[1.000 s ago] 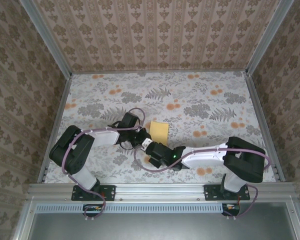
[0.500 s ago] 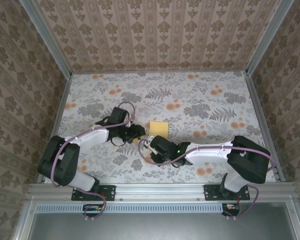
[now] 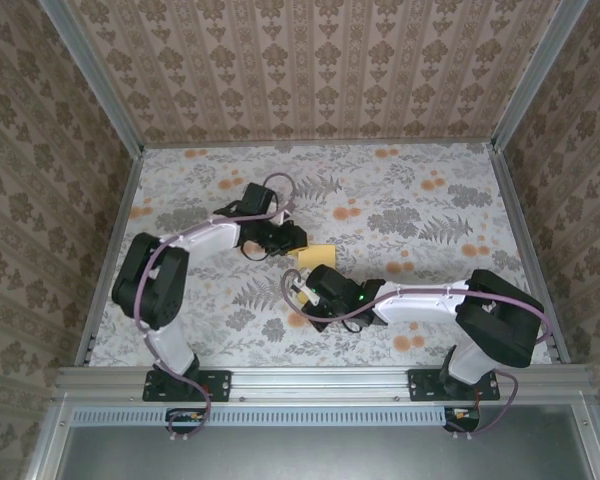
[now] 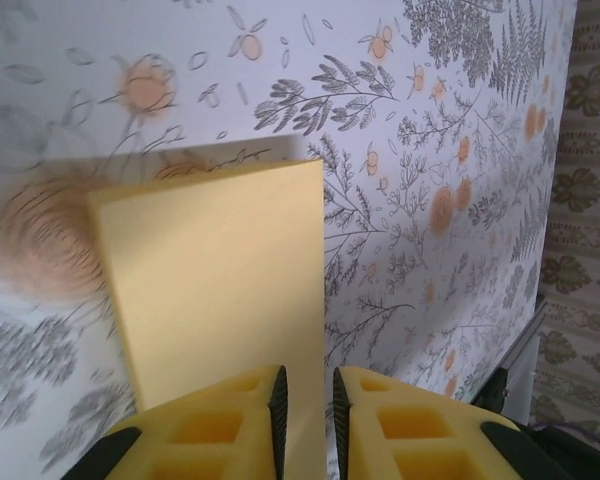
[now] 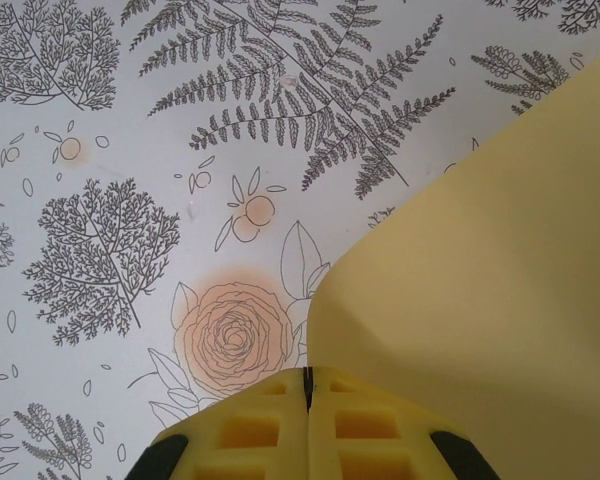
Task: Fold a paper plane with a square sheet of paper (fold left side to right side)
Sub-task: Third fold the triangle at the center of the table.
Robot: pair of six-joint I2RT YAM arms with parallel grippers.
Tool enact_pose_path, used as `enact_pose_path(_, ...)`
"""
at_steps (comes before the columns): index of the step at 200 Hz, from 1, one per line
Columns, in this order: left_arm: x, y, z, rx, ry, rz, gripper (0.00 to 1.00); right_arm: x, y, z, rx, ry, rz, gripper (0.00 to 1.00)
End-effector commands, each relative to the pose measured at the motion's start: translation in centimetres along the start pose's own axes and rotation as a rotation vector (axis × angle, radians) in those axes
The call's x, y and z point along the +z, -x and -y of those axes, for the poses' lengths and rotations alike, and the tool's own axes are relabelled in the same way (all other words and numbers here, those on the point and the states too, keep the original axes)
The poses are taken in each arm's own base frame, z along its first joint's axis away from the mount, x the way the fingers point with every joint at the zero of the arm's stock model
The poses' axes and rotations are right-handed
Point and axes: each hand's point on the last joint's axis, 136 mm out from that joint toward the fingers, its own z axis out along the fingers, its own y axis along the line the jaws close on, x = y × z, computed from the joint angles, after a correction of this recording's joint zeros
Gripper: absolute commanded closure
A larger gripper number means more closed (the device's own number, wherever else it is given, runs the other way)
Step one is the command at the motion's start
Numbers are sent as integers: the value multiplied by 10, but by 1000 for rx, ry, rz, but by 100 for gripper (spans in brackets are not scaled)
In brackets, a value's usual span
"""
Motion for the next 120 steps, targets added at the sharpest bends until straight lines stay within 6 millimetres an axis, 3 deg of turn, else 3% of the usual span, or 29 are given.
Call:
enact_pose_path(1,20,-4,7,53,-27,-78,80,-3,3,-2,25,27,14,100)
enact_pose_path(48,53,-7,-1,67,-6,-156,81,-1,2,0,44,35,6,100)
enact_pose_path(120,75,-21,-32,57,83,-230,84,0,2,9,95,36,-15,100)
